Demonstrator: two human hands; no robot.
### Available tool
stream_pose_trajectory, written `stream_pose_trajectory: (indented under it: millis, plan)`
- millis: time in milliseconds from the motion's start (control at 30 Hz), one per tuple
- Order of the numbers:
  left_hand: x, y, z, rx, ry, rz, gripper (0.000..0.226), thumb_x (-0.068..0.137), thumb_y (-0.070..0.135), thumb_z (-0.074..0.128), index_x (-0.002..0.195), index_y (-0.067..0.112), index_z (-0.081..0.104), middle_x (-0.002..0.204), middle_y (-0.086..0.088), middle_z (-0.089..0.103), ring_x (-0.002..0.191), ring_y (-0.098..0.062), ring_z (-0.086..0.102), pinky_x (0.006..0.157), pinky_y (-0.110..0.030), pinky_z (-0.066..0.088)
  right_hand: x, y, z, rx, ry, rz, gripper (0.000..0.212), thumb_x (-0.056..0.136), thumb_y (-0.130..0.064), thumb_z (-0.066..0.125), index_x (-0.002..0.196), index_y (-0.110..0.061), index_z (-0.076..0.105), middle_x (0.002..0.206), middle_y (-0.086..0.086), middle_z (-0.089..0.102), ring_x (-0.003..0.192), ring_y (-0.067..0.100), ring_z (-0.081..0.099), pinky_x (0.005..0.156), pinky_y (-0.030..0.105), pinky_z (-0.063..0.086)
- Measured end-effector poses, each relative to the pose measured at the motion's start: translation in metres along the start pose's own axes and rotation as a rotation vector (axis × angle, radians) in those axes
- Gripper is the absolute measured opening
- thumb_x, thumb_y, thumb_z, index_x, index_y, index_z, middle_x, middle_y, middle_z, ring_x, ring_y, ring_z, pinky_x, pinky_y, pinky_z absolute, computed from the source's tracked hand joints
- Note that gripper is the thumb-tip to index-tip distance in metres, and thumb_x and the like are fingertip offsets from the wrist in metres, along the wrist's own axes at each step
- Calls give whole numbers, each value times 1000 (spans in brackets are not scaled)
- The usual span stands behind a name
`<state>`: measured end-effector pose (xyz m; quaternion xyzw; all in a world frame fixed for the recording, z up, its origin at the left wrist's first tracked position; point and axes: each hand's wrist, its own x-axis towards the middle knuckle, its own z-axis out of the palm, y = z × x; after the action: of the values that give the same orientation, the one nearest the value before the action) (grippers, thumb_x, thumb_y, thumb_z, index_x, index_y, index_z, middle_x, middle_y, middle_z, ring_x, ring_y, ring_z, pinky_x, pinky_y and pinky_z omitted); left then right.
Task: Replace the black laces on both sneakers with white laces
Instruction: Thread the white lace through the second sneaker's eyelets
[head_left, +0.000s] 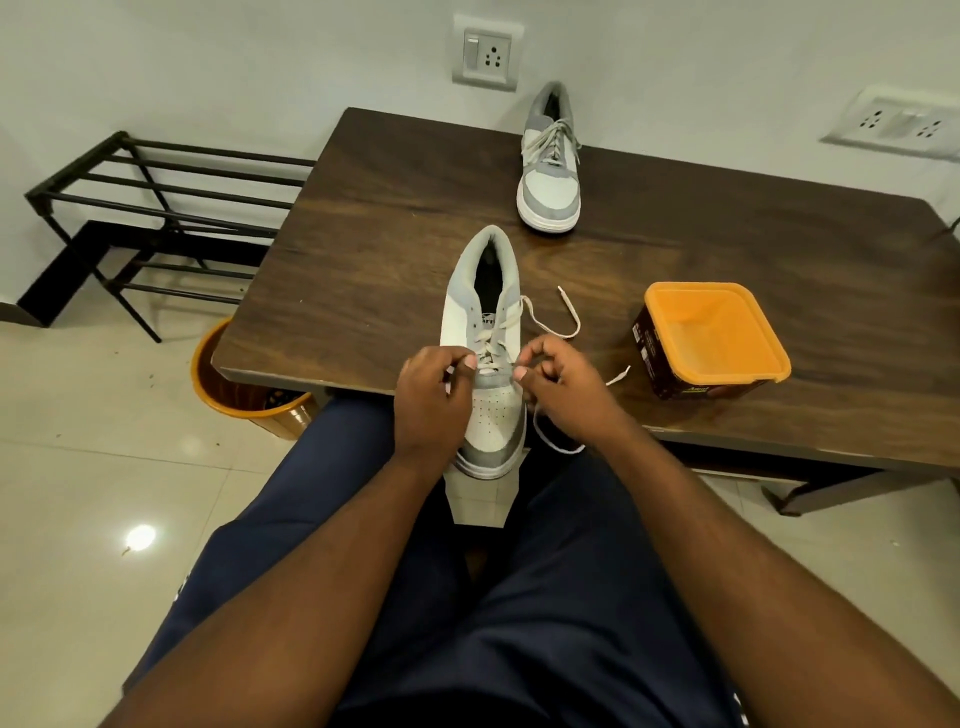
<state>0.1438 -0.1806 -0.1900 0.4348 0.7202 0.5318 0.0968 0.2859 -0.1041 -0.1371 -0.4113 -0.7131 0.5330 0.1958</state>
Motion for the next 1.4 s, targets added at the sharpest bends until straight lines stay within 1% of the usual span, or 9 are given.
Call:
stream_pose_trajectory:
  millis: [100, 233, 400, 500, 600, 733, 1000, 1300, 1400]
  plan:
    - [-10, 29, -8, -474, -134, -302, 17, 99, 12, 53, 99, 7, 69, 77, 2, 68, 64, -11, 61, 58, -29, 51, -15, -42, 0, 234, -246, 57, 18, 96, 7, 47, 90, -7, 57, 88, 12, 65, 70, 19, 65, 68, 32, 55]
    - [-11, 55, -22, -899, -409, -644, 43, 103, 41, 35, 118, 10, 61, 90, -6, 71, 49, -18, 53, 46, -26, 37, -9, -72, -3, 391, -110, 12, 12, 90, 9, 56, 94, -2, 61, 89, 15, 67, 73, 19, 71, 68, 31, 60]
    - [-1, 52, -38, -720, -517, -531, 24, 90, 37, 61, 97, 15, 70, 60, -1, 56, 47, -9, 39, 42, -19, 30, 7, -79, -4, 494, 45, 44, 13, 85, 8, 64, 89, -4, 62, 86, 18, 68, 77, 23, 71, 62, 34, 60]
    - [13, 41, -46, -495, -338, -524, 19, 94, 18, 63, 92, 0, 70, 53, -1, 54, 41, -6, 39, 41, -17, 33, 20, -64, -17, -373, 171, -115, 24, 87, 0, 62, 80, -23, 59, 93, 7, 67, 86, 21, 65, 74, 39, 56]
    - [30, 36, -50, -349, -299, -442, 17, 93, 14, 65, 85, 1, 70, 52, -1, 55, 45, -7, 44, 49, -20, 40, 19, -59, -15, -917, 76, -203, 34, 87, -10, 63, 113, -32, 60, 123, -2, 49, 111, 17, 51, 85, 35, 48]
    - [39, 50, -50, -342, -394, -311, 14, 92, 14, 66, 87, 3, 73, 47, 6, 55, 43, -4, 44, 45, -17, 38, 18, -54, 11, -604, -67, -278, 20, 89, -20, 62, 108, -19, 69, 116, 1, 64, 104, 18, 60, 90, 42, 50]
    - [54, 36, -77, -249, -396, -329, 9, 85, 8, 72, 89, 0, 74, 56, -1, 62, 38, -2, 42, 42, -16, 36, 24, -33, -32, -730, 218, -43, 22, 95, -31, 57, 84, -19, 71, 70, -5, 60, 73, 21, 57, 65, 35, 45]
    - [66, 30, -71, -96, -375, -267, 20, 89, 6, 66, 93, 23, 59, 68, 3, 70, 53, -1, 57, 43, -21, 39, 33, -23, -46, -762, 264, -28, 18, 90, -26, 64, 105, -25, 73, 110, 5, 70, 101, 28, 61, 84, 37, 47]
    - [69, 36, -63, 1, -369, -234, 7, 84, 12, 74, 87, 11, 68, 67, 2, 70, 46, 7, 53, 44, -13, 39, 27, -29, -36, -868, 2, 76, 77, 80, -32, 76, 146, -38, 36, 153, -6, 37, 136, 29, 35, 111, 49, 30]
